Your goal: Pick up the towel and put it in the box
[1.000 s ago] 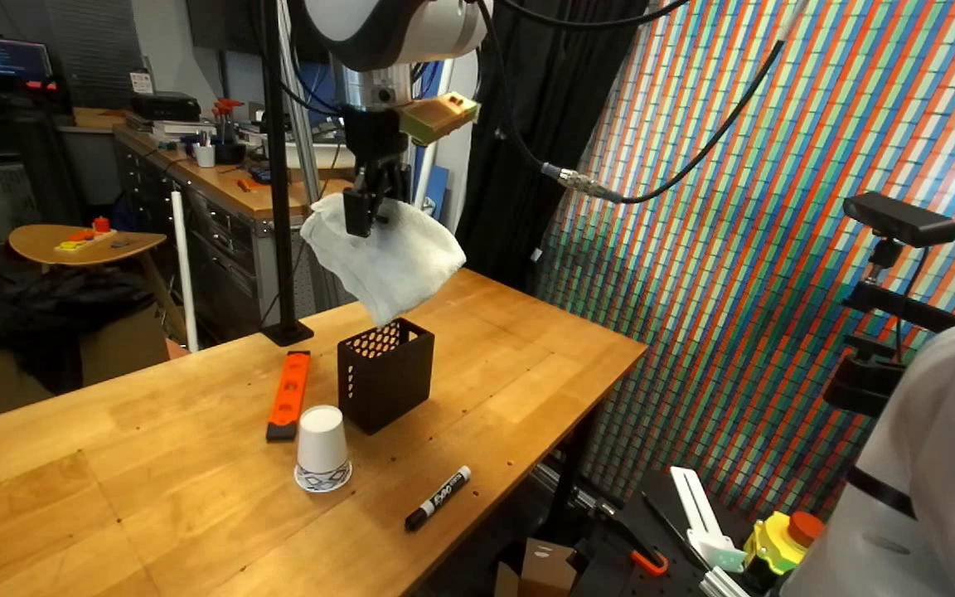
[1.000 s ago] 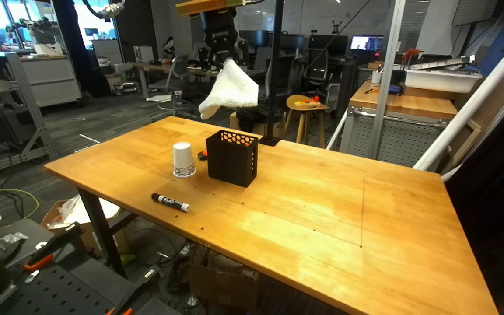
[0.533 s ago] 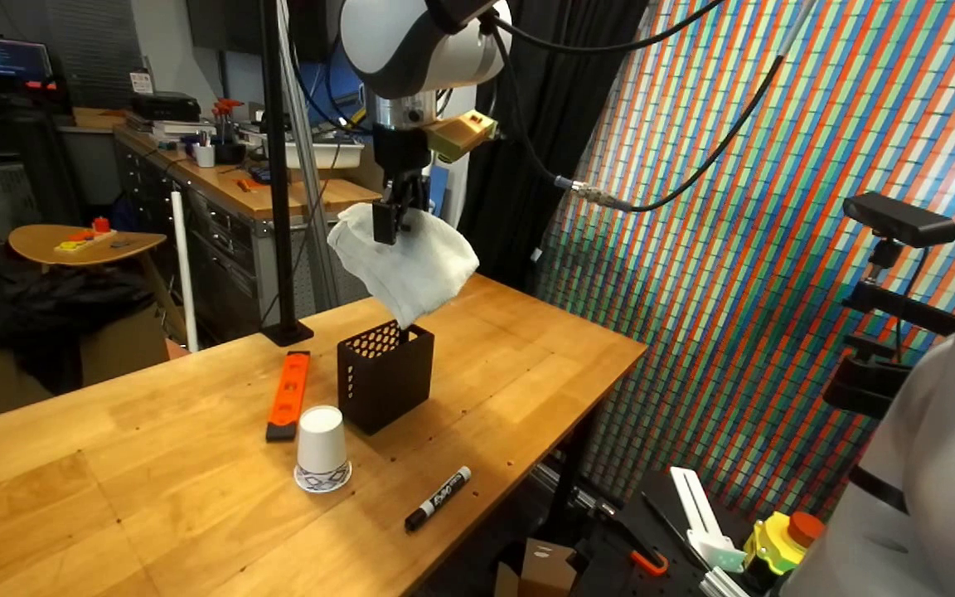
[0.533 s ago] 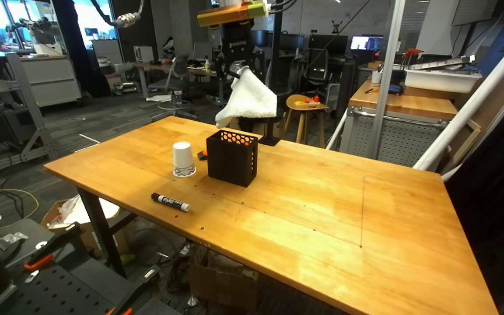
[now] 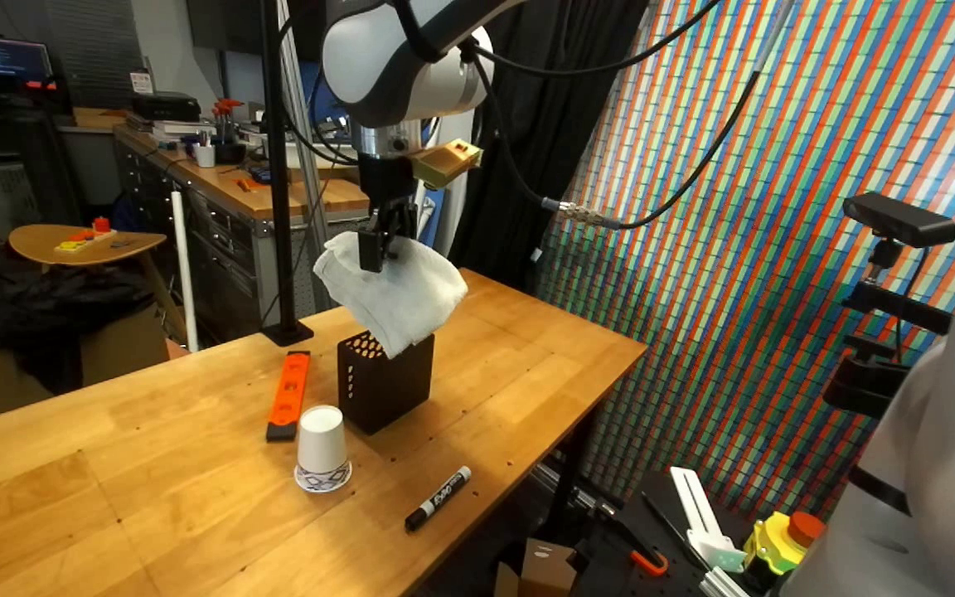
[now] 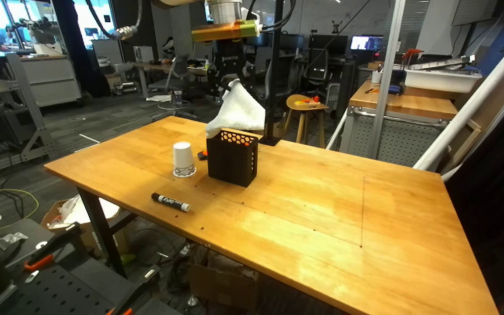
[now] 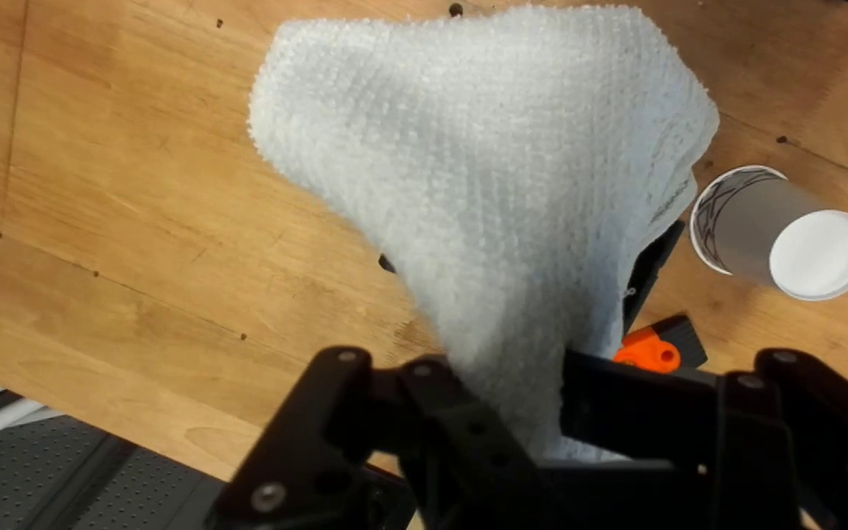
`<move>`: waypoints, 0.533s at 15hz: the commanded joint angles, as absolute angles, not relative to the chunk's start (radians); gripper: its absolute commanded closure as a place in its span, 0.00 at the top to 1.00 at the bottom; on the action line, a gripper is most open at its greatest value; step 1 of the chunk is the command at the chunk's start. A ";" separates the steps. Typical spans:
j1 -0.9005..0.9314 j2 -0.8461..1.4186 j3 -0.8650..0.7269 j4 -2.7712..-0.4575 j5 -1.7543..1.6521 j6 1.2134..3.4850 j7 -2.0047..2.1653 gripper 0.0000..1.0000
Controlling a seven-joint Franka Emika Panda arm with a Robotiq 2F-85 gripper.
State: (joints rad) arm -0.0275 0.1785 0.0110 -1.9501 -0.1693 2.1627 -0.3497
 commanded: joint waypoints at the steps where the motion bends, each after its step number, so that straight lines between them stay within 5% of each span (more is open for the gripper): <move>1: -0.038 0.196 0.005 -1.950 -0.139 2.213 -0.338 0.00; 8: -0.047 0.275 0.000 -1.948 -0.145 2.323 -0.312 0.00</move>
State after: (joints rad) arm -0.0466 0.2475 0.0018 -1.9505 -0.1515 2.2617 -0.3296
